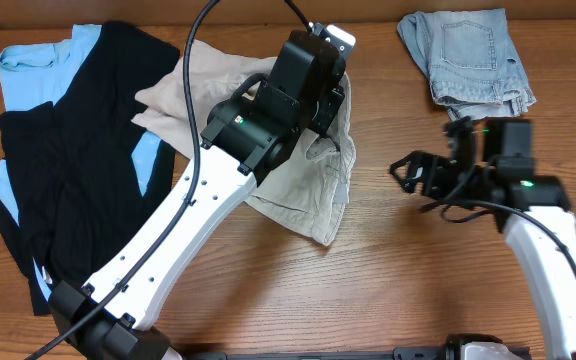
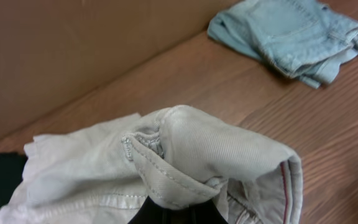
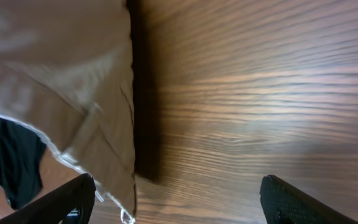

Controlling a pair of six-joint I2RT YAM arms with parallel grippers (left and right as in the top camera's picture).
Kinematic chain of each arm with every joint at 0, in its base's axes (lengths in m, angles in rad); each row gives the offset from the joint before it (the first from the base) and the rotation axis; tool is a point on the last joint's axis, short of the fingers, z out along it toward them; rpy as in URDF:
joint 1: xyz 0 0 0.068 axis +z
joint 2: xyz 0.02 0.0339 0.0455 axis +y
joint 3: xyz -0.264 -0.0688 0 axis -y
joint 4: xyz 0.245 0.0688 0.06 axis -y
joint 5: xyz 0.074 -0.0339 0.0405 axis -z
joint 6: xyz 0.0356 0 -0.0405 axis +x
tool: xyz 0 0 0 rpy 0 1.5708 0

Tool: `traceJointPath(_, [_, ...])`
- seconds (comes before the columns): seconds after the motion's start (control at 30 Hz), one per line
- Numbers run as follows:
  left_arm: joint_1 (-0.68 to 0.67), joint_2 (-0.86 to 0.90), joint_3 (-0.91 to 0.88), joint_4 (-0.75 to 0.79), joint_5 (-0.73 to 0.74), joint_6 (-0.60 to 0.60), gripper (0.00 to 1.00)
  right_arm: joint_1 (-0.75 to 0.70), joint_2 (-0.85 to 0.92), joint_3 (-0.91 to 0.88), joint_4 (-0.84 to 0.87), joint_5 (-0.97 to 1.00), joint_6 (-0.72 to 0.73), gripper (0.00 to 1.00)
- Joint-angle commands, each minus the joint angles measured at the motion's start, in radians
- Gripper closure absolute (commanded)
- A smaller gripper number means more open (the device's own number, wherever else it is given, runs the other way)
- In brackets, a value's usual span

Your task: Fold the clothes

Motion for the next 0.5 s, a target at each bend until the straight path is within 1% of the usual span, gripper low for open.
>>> traceJointPath(0.0, [-0.004,-0.004,0.033,0.04,0.018,0.019,0.96,0.075,0.053,-0.045,0.061,-0.025,-0.002,0.12])
traceJointPath(0.1, [-0.003,-0.005,0.033,0.055,0.017,0.019,0.96,0.152,0.113,-0.069,0.143,-0.027,-0.002,0.12])
traceJointPath(0.27, [-0.003,-0.005,0.033,0.068,0.017,0.019,0.96,0.261,0.201,-0.072,0.224,-0.027,-0.002,0.11])
traceJointPath(0.37, [-0.003,-0.005,0.033,0.068,0.006,0.019,0.96,0.305,0.23,-0.072,0.256,-0.009,-0.002,0.12])
traceJointPath(0.47, [0.001,-0.005,0.033,0.071,-0.004,0.019,0.96,0.328,0.246,-0.072,0.269,0.028,-0.001,0.15])
